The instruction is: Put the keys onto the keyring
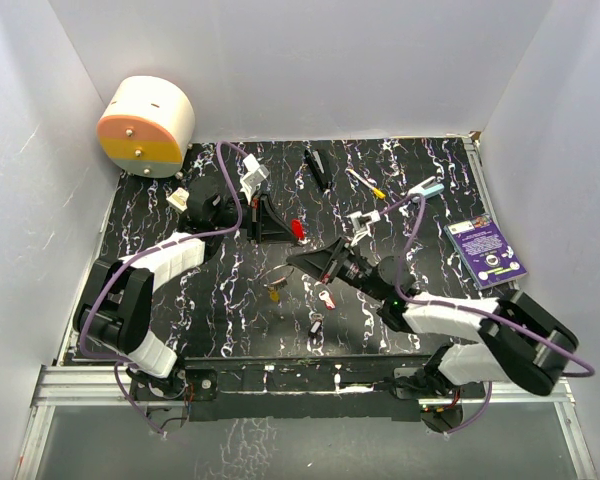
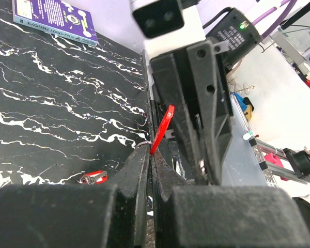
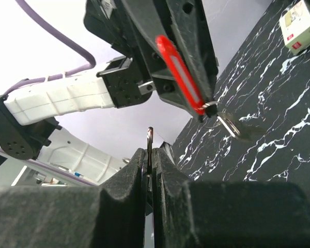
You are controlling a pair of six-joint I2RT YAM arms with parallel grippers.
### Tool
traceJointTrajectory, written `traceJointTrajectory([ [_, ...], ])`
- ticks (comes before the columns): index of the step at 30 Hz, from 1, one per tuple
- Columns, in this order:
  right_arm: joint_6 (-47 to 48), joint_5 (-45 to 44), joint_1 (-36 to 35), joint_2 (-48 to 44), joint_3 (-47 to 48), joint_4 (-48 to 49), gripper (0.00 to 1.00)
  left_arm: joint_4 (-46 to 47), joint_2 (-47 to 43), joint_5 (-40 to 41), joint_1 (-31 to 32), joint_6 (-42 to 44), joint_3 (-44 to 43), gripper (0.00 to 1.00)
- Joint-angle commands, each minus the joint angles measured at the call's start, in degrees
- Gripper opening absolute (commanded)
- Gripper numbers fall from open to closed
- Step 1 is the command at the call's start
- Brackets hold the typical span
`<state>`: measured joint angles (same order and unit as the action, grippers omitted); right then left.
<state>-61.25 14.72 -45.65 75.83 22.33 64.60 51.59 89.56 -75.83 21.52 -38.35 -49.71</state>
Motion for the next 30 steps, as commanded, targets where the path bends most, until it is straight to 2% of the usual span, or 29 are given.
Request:
traceJointTrajectory([
  [1,4.4,-5.0,-0.3,-6.6,1.2,-5.4,0.08,0.4,-2.3,-0.4,-0.4,0.8,-0.5,0.00],
  [5,5.7,-6.6,-0.3,-9.1,1.4,-8.4,0.08,1.2,-2.2,-0.3,-0.4,0.0,-0.3,0.00],
  [15,5.7,-11.2,-0.3,-10.5,-1.2,-7.9,0.08,4.5,-2.5,-0.7,-0.4,-2.8,0.2,0.00],
  [26,6.6,-12.6,0.4,-11.8,-1.8,-8.6,0.08,4.1,-1.7,-1.6,-0.4,-3.4,0.9,0.00],
  [28,7.2,-12.2,1.3,-13.0,-1.9,-10.7,0.08,3.3,-1.2,-1.4,-0.8,-3.0,1.5,0.00],
  [30,8.1,-12.5,2.3,-15.2,-1.9,-15.1,0.08,-4.3,-0.9,0.3,-3.1,2.0,1.1,0.00],
])
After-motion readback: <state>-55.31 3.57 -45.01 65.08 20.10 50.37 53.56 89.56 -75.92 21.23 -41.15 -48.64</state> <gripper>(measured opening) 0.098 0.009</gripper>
